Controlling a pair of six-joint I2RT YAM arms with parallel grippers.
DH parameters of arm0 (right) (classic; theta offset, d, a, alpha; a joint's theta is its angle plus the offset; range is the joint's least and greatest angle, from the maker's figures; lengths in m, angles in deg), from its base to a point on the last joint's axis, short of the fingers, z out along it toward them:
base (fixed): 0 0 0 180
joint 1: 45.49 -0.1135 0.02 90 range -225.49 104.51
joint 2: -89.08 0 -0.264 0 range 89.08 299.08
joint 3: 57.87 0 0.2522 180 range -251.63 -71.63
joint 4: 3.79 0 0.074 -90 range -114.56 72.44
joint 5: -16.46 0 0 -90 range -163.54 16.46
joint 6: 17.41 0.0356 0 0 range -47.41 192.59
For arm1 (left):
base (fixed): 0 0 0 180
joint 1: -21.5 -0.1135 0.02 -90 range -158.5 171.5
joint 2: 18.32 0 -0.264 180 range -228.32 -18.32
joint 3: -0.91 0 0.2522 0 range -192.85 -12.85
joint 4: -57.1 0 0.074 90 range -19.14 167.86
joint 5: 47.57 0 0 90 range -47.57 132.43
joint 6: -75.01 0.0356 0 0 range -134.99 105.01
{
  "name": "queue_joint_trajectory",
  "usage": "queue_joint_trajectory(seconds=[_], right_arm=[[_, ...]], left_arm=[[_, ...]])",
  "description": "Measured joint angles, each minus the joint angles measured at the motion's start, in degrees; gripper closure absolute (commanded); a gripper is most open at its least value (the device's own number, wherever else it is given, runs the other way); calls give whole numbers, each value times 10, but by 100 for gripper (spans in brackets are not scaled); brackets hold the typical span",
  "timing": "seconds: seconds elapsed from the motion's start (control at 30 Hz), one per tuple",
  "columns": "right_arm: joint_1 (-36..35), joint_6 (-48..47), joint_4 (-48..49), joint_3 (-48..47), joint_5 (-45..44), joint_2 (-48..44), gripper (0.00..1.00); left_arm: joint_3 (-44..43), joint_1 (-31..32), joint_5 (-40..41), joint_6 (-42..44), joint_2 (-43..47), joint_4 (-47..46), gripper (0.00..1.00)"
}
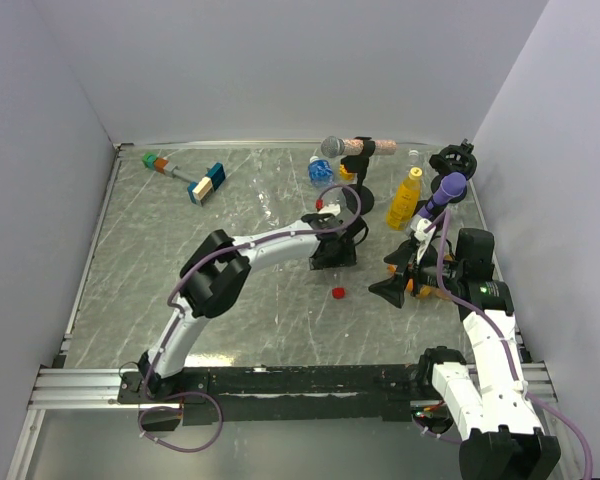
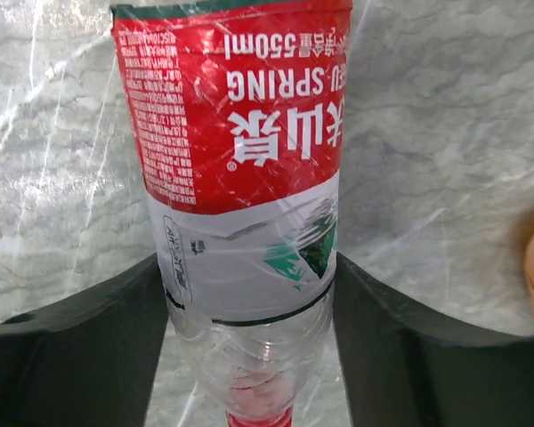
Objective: Unscrew the bottle caps
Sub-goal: Pick up the plastic bottle from the corner of the board, then pass from the left arm to the right
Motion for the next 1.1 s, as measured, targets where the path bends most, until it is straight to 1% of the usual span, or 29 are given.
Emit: queue_joint_trajectory(seconds=[0.17,0.23,0.33,0.4,0.47,0.57,0.63,0.73,0.8,0.83,0.9,0.97,1.0,1.1], right_arm=[[0,0,1,0,-2,0,1],[0,0,1,0,-2,0,1],[0,0,1,0,-2,0,1],[0,-1,1,0,-2,0,1],[0,-6,0,0,-1,-1,1],[0,-35,-15,0,7,-3,1],[0,-88,-48,-3,23,-3,1],[0,-224,-151,-32,51,10,1],[-5,-364,-254,-86,68,39,1],[-10,-416,-281,-110,72,50,1],[-47,-524,-328,-176,72,85,1],[-98,-575,-344,-214,66,106,1],[-128,-584,-348,-222,58,112,1],[-225,-571,-354,-213,11,102,1]], left_arm=[[-21,6,24,23,-11,23,54],[-20,8,32,38,-11,31,59],[-1,11,44,66,3,31,61],[42,15,49,92,33,28,61],[97,20,47,123,78,17,62],[194,29,21,182,177,3,62],[243,32,-8,225,251,-8,60],[286,33,-76,288,352,-28,60],[296,32,-132,322,394,-37,60],[299,32,-164,337,408,-42,61],[299,31,-233,365,422,-45,61],[299,32,-296,388,423,-47,61],[299,33,-317,395,422,-45,62],[296,33,-381,417,422,-38,62]])
